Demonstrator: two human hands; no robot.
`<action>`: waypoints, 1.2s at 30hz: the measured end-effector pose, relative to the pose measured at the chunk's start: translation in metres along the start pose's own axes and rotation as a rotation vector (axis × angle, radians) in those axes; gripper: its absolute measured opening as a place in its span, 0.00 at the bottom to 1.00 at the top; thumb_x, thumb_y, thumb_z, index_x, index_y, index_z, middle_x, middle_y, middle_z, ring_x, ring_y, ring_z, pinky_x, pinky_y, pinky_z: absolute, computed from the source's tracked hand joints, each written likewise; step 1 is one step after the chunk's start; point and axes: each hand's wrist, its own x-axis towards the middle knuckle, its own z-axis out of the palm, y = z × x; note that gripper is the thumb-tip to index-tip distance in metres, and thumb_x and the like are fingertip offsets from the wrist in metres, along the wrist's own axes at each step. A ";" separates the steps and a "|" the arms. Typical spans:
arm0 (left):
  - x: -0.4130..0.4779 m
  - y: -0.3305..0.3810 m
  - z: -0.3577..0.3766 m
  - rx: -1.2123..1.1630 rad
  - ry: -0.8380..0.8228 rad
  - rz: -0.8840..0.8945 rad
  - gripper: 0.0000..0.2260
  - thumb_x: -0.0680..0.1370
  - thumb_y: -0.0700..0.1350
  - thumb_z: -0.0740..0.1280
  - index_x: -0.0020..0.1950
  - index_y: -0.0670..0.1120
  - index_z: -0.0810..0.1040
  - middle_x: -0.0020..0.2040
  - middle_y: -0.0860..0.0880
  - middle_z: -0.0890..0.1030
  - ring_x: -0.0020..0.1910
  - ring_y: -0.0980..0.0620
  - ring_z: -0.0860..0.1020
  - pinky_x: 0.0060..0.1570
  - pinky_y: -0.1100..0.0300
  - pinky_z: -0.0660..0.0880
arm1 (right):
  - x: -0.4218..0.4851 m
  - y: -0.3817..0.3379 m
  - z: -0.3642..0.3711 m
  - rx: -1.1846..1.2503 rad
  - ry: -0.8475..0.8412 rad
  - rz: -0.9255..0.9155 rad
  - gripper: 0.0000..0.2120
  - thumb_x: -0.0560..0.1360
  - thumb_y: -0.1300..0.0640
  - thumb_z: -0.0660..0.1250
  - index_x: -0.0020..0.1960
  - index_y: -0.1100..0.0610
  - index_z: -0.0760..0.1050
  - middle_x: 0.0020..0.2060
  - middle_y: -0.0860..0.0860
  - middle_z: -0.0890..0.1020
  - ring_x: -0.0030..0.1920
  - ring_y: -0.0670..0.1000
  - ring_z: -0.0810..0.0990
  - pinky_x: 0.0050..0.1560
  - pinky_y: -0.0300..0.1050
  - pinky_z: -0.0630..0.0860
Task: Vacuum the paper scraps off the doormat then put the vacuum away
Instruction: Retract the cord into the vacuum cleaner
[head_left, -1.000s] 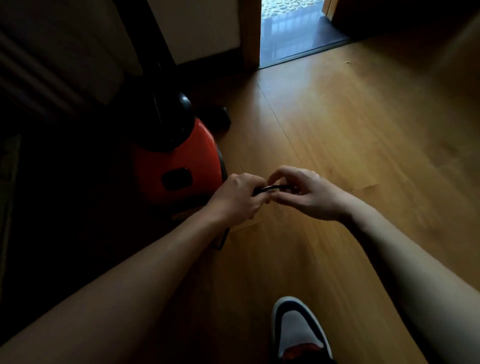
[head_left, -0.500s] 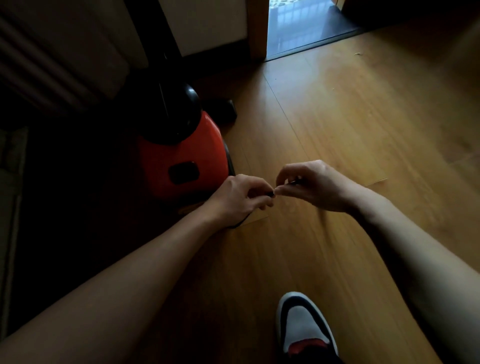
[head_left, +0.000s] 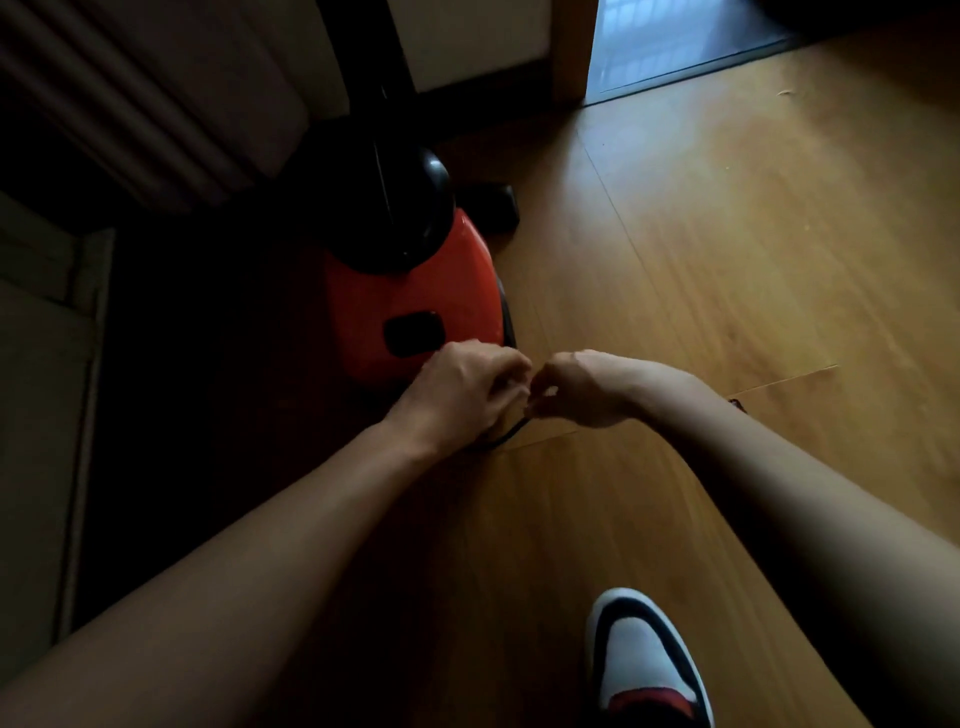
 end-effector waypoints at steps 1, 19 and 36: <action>-0.005 -0.007 -0.009 0.064 0.065 0.050 0.13 0.77 0.47 0.70 0.61 0.48 0.81 0.54 0.50 0.83 0.54 0.54 0.79 0.56 0.54 0.78 | 0.004 0.002 0.000 0.024 -0.022 0.005 0.13 0.84 0.56 0.62 0.66 0.52 0.77 0.62 0.50 0.81 0.57 0.49 0.81 0.58 0.45 0.79; -0.039 -0.073 -0.053 0.380 -0.025 0.061 0.36 0.77 0.56 0.65 0.81 0.48 0.54 0.81 0.53 0.50 0.80 0.54 0.48 0.78 0.51 0.48 | 0.022 0.019 0.027 0.954 0.112 0.324 0.14 0.85 0.57 0.57 0.51 0.62 0.79 0.29 0.49 0.68 0.25 0.46 0.64 0.23 0.39 0.61; -0.027 -0.075 -0.086 0.288 -0.268 0.013 0.40 0.74 0.40 0.63 0.81 0.54 0.47 0.80 0.61 0.42 0.78 0.61 0.40 0.79 0.53 0.45 | 0.014 -0.068 0.049 1.715 0.353 0.049 0.14 0.86 0.52 0.54 0.47 0.55 0.74 0.25 0.44 0.66 0.22 0.43 0.62 0.21 0.37 0.59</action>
